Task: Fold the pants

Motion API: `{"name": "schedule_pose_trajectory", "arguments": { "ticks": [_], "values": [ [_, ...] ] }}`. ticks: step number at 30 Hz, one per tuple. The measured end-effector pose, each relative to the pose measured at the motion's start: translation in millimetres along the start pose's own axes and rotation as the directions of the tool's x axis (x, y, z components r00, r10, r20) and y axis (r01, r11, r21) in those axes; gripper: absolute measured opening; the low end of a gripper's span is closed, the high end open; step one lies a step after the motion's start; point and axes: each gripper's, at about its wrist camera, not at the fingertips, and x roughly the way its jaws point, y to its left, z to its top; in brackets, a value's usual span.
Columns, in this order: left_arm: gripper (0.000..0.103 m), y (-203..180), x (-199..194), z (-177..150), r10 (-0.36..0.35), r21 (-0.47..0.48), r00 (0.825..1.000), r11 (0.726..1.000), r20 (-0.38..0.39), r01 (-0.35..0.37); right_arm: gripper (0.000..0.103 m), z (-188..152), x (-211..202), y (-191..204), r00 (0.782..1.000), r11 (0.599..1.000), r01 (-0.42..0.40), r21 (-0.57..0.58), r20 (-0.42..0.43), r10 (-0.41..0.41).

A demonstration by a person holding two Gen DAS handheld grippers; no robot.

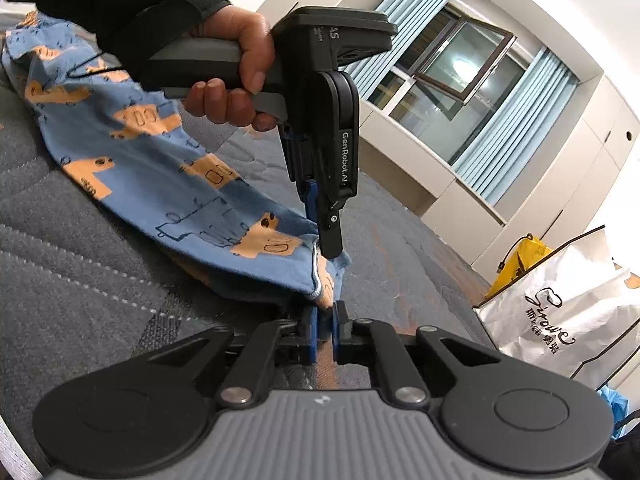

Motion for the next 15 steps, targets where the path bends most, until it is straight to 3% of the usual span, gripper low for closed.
{"name": "schedule_pose_trajectory", "arguments": {
  "ticks": [4, 8, 11, 12, 13, 15],
  "values": [
    [0.012, -7.4, -8.6, 12.2, 0.018, 0.062, 0.999, 0.998, 0.048, -0.021, 0.007, 5.7, 2.3, -5.9, 0.999, 0.999, 0.042, 0.002, 0.008, -0.042],
    [0.015, -1.5, 9.7, 6.8, 0.038, 0.076, 0.999, 0.996, -0.002, -0.038, 0.008, 7.3, 13.7, -9.4, 0.999, 0.999, 0.037, -0.021, -0.031, -0.038],
    [0.027, 7.9, 18.2, -1.1, 0.027, 0.032, 1.000, 0.999, -0.015, -0.026, 0.013, 4.2, 16.5, -10.2, 0.998, 1.000, -0.002, -0.031, -0.065, 0.000],
    [0.037, 9.9, 16.8, -1.7, 0.018, 0.023, 1.000, 1.000, -0.007, -0.018, 0.029, 2.6, 14.8, -12.3, 0.998, 1.000, -0.011, -0.022, -0.067, 0.009],
    [0.048, 10.6, 15.7, -1.7, 0.015, 0.024, 1.000, 1.000, 0.000, -0.015, 0.055, 0.9, 11.9, -16.4, 0.997, 1.000, -0.013, -0.006, -0.070, 0.013],
    [0.065, 12.2, 8.3, 0.7, 0.017, 0.031, 0.999, 0.999, 0.027, -0.017, 0.073, -3.8, 5.1, -25.5, 0.997, 1.000, -0.013, 0.025, -0.070, 0.015]
  ]
}}
